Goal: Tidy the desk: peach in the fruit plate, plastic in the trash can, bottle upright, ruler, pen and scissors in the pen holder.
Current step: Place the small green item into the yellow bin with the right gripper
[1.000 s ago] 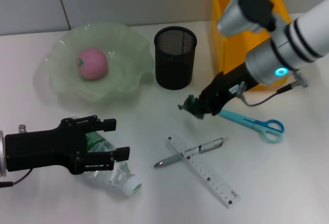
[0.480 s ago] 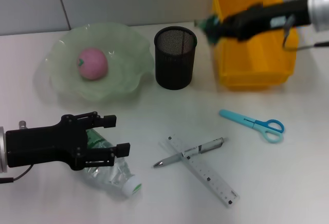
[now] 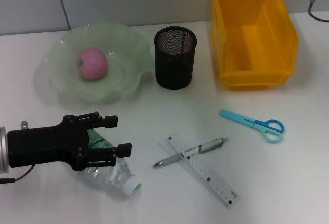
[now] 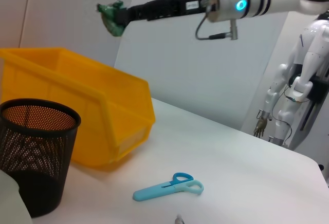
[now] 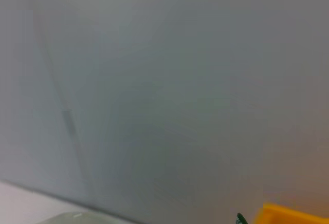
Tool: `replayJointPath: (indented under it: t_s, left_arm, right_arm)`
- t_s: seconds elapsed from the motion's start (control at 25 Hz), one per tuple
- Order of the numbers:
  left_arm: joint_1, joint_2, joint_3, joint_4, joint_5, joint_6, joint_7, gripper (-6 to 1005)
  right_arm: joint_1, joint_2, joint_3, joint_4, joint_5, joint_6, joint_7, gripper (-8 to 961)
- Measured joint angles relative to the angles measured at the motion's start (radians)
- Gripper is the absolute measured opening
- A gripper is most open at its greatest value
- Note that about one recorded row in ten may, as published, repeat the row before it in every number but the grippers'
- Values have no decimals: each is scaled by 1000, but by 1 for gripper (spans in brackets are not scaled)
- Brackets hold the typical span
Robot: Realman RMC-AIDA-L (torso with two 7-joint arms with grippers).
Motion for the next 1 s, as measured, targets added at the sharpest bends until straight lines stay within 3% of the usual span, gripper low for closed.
replayJointPath:
  t_s: [0.24,0.56,0.88,1.0]
  left_arm:
    - [0,0,0,0,0,0,0,763]
    - [-5,0,0,0,0,0,0,759]
    - [-6,0,0,-2,0,0,0,754]
    - [-7,0,0,-2,0,0,0,753]
  right_arm:
    - [20,-7,-6,99,-36,127,-2,88]
    - [55,-8,-26,159,-92,173,-2,91]
    - [56,-4,-31,158,-91,186,-2,474]
    - [56,-4,-31,156,-91,188,-2,548]
